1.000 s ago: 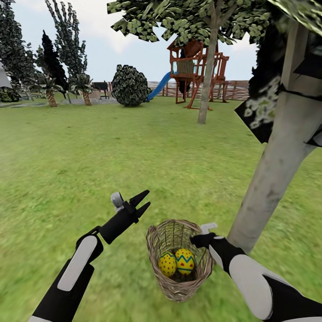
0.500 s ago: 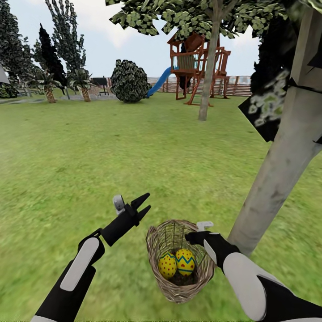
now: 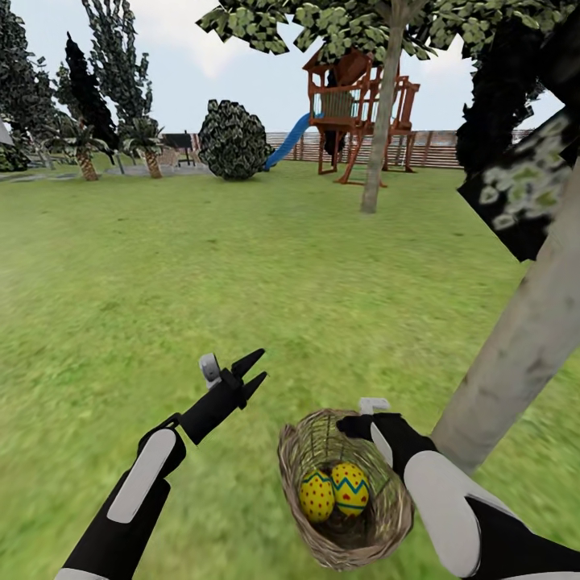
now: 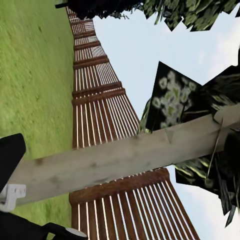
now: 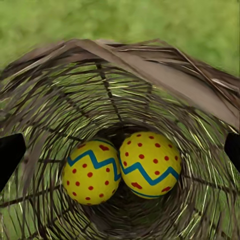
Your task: Take the three Easter eggs out of the wicker basket on the lawn in the garden, then place them on the lawn next to a single tree (choose any tree) so that all three eggs are next to the same tree and none are left in the basket.
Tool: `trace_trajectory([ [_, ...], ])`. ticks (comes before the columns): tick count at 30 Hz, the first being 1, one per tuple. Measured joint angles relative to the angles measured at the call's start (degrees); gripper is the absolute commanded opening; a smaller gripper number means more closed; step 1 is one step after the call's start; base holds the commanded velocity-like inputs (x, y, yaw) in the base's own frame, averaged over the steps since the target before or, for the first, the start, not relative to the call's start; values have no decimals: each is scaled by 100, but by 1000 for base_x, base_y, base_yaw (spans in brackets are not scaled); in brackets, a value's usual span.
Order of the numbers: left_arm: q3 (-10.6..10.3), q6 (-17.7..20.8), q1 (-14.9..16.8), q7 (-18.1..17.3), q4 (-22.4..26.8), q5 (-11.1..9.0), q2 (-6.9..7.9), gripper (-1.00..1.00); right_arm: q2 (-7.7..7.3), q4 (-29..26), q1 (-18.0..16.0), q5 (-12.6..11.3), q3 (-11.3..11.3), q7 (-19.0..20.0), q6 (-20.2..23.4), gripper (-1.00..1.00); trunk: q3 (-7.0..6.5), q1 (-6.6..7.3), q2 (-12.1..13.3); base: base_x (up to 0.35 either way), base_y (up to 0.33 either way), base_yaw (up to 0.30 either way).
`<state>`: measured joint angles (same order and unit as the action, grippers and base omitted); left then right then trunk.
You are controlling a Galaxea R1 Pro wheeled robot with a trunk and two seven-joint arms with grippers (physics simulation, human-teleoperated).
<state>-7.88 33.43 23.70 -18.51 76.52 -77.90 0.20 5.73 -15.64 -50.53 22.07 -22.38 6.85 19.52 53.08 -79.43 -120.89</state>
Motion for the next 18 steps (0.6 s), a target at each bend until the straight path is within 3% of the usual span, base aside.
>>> trace_trajectory([
  [5,5,3,1,-9,-13,-2,-2,100,1,7,1,-107,-6,0,60,100,4,-2,0,42,33,-232],
  [8,5,9,2,-13,-17,-7,7,100,0,3,0,-554,33,44,230,100,3,-3,0,6,4,-274],
  [11,4,7,2,-9,-17,-7,-1,100,129,-3,-1,-774,37,46,470,100,5,-3,0,1,1,-279],
  [18,3,4,2,-5,-27,-7,-12,100,363,33,2,-882,6,12,659,100,39,-3,1,0,0,-217],
])
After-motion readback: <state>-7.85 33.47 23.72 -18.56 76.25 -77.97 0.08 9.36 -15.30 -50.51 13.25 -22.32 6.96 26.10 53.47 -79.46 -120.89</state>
